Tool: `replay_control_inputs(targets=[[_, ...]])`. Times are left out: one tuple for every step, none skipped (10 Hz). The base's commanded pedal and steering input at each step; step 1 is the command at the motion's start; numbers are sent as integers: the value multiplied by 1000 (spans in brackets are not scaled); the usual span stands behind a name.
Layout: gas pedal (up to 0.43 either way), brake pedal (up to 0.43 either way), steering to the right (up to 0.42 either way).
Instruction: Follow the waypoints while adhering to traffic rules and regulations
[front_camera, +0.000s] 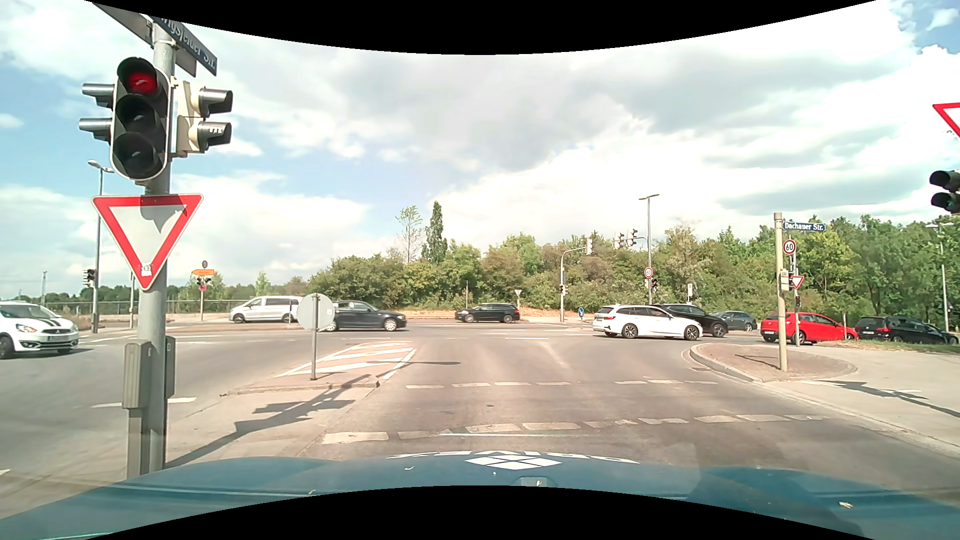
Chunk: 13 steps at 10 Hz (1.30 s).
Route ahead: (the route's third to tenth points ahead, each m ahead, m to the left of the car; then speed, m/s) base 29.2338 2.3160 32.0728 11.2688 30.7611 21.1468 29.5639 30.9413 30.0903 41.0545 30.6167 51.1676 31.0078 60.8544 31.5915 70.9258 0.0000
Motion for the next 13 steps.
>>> replay_control_inputs(targets=[[0, 360, -26], [0, 360, -25], [0, 360, -25], [0, 360, -25], [0, 360, -25], [0, 360, -25], [0, 360, -25], [0, 360, -25], [0, 360, -25], [0, 360, -26], [0, 360, -26], [0, 360, -26], [0, 360, -26]])
